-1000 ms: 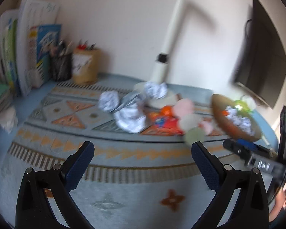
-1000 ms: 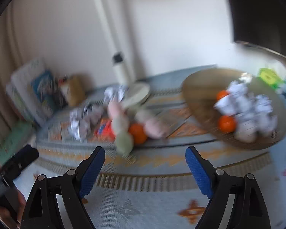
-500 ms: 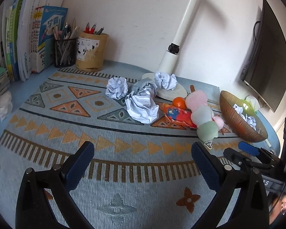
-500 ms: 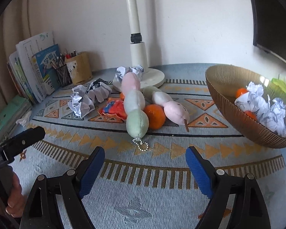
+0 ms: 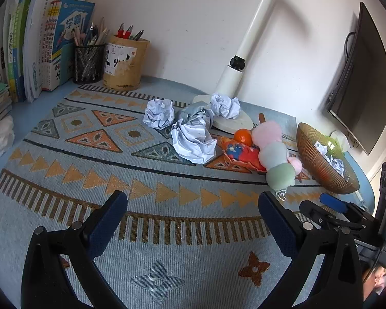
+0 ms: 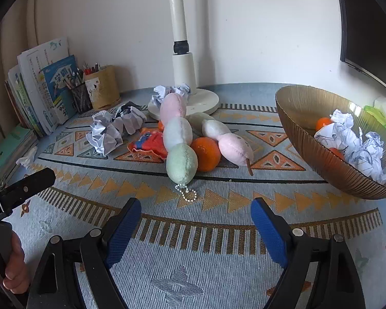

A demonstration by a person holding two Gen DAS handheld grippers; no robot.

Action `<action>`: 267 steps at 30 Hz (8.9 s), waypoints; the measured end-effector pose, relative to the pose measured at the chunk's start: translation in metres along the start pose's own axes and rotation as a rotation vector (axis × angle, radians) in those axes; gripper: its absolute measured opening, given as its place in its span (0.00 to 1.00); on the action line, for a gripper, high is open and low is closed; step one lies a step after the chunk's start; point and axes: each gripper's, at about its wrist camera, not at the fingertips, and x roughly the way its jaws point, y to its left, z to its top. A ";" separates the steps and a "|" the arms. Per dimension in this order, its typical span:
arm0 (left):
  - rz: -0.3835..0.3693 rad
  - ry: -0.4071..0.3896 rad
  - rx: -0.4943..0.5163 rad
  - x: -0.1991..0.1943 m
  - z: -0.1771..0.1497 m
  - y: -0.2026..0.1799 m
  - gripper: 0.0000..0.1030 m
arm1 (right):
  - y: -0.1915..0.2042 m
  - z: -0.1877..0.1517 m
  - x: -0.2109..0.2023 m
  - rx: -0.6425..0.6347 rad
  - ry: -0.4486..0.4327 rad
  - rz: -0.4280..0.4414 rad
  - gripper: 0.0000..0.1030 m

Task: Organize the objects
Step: 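Grasp a lined paper ball with the left tool while the right tool grasps the plush caterpillar, then lift the paper ball with the left tool while the right tool lifts the caterpillar, then carry the paper ball and caterpillar over the bowl and open both tools, then grasp a white paper ball with the left tool while the right tool grasps a mandarin, then carry the paper ball and mandarin over the bowl and open both tools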

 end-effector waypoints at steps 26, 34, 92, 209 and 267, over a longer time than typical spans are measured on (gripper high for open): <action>0.037 0.147 -0.081 0.096 0.066 0.010 0.84 | 0.050 0.051 0.063 -0.150 -0.004 -0.184 0.47; 0.028 0.151 0.007 0.091 0.062 -0.003 0.45 | 0.062 0.047 0.057 -0.221 0.004 -0.096 0.28; -0.390 0.100 0.387 0.094 0.091 -0.282 0.55 | -0.205 0.113 -0.081 0.310 -0.074 -0.237 0.45; 0.046 0.130 0.201 0.049 0.058 0.016 0.48 | 0.002 0.036 0.020 0.197 0.026 0.154 0.35; -0.352 0.071 0.363 0.097 0.071 -0.280 0.51 | -0.190 0.079 -0.099 0.325 -0.134 -0.107 0.35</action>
